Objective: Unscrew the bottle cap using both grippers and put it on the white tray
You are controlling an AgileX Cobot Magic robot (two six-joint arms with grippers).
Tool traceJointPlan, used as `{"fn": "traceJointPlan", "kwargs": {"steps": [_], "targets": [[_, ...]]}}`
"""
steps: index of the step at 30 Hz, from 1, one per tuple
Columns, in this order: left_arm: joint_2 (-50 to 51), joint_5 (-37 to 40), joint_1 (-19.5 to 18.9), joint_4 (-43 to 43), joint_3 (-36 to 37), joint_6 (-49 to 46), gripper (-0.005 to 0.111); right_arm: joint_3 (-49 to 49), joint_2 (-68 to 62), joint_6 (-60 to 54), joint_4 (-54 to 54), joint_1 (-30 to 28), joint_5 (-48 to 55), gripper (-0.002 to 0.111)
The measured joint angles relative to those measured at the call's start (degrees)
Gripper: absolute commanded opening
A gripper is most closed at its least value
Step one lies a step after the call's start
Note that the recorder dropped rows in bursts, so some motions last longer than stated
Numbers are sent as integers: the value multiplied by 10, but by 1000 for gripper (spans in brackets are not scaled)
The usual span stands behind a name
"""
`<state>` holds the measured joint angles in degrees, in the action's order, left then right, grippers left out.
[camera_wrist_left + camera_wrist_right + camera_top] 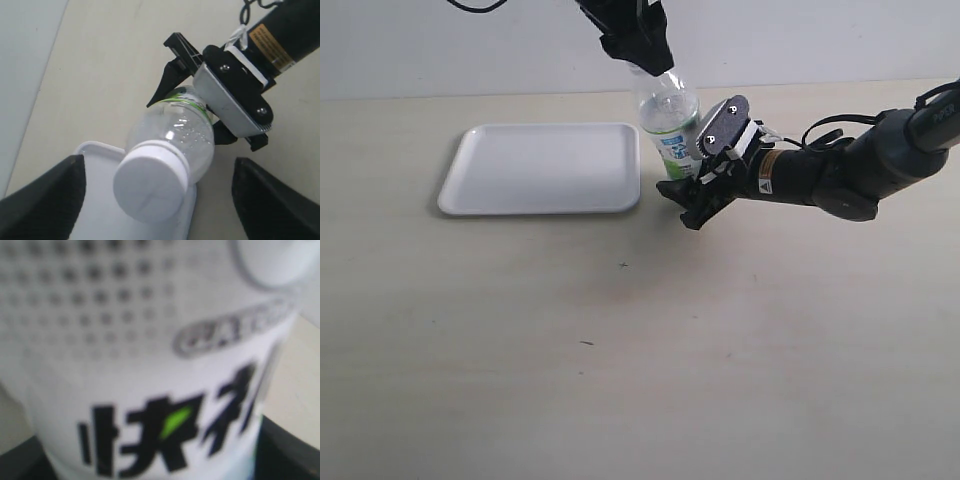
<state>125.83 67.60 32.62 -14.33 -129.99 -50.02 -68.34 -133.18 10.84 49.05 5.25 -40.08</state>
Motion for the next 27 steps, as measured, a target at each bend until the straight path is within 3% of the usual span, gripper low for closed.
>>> {"fn": "traceJointPlan", "kwargs": {"steps": [27], "targets": [[3,13,-21,-16,0,-58,77,0,0,0,1,0,1,0]]}}
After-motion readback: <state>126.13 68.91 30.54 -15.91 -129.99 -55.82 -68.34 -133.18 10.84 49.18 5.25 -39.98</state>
